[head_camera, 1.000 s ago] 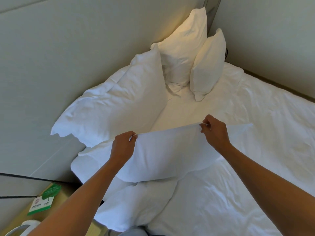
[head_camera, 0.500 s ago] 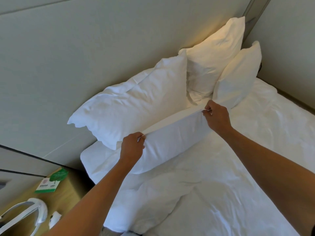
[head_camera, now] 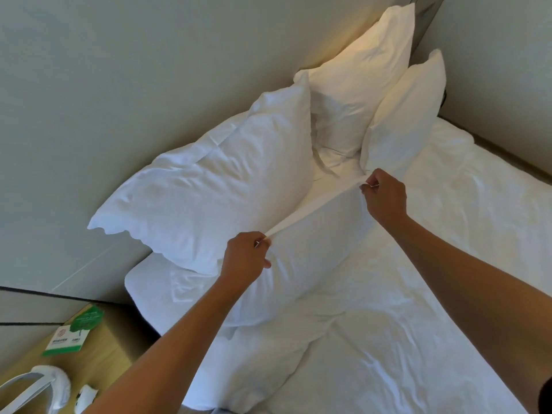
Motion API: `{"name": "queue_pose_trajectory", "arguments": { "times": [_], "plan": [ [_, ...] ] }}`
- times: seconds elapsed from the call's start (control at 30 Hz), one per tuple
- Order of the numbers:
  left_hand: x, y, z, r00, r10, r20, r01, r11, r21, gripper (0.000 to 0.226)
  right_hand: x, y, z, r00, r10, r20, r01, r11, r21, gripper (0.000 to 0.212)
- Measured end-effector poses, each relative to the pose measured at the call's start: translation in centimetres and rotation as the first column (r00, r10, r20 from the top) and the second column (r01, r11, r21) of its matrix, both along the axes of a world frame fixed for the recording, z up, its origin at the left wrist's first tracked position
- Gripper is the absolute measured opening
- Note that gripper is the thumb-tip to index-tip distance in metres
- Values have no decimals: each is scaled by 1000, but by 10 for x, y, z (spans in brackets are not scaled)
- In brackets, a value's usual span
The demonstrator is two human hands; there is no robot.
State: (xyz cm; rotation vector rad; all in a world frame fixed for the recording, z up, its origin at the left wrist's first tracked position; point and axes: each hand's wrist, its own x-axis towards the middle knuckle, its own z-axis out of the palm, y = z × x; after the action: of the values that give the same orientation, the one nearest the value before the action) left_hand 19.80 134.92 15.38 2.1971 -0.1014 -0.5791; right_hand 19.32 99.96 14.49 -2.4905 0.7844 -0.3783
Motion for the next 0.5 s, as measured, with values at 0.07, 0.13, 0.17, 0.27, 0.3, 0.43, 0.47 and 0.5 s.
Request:
{"name": "queue_pose_trajectory", "arguments": {
  "times": [0.07, 0.13, 0.17, 0.27, 0.3, 0.43, 0.47, 0.5],
  "plan": [
    [7, -1, -3, 999, 7, -32, -7, 1000, -5, 22, 9, 2, 1, 1000, 16, -19, -16, 1000, 8, 23],
    [11, 1, -12, 998, 26, -51, -24, 999, 41, 21, 17, 8, -6, 997, 48, -61, -47, 999, 15, 22],
    [14, 4, -18, 997, 44, -58, -40, 997, 69, 21, 21, 13, -11, 995, 62, -82, -60, 998, 27, 21],
    [29, 17, -33, 991, 120, -55, -112, 986, 126, 22, 41, 32, -25, 990, 94, -102, -88, 994, 70, 17],
    [38, 22, -35, 989, 140, -51, -132, 982, 134, 22, 51, 39, -28, 990, 99, -103, -91, 993, 77, 17],
    [79, 38, -41, 992, 123, -38, -115, 979, 168, 20, 101, 61, -32, 990, 86, -110, -79, 995, 67, 16],
    [89, 40, -43, 992, 123, -28, -117, 978, 174, 20, 112, 64, -34, 991, 82, -108, -76, 995, 66, 16],
    [97, 42, -46, 991, 133, -13, -128, 976, 178, 20, 121, 67, -34, 991, 83, -103, -76, 995, 66, 16]
  ]
}}
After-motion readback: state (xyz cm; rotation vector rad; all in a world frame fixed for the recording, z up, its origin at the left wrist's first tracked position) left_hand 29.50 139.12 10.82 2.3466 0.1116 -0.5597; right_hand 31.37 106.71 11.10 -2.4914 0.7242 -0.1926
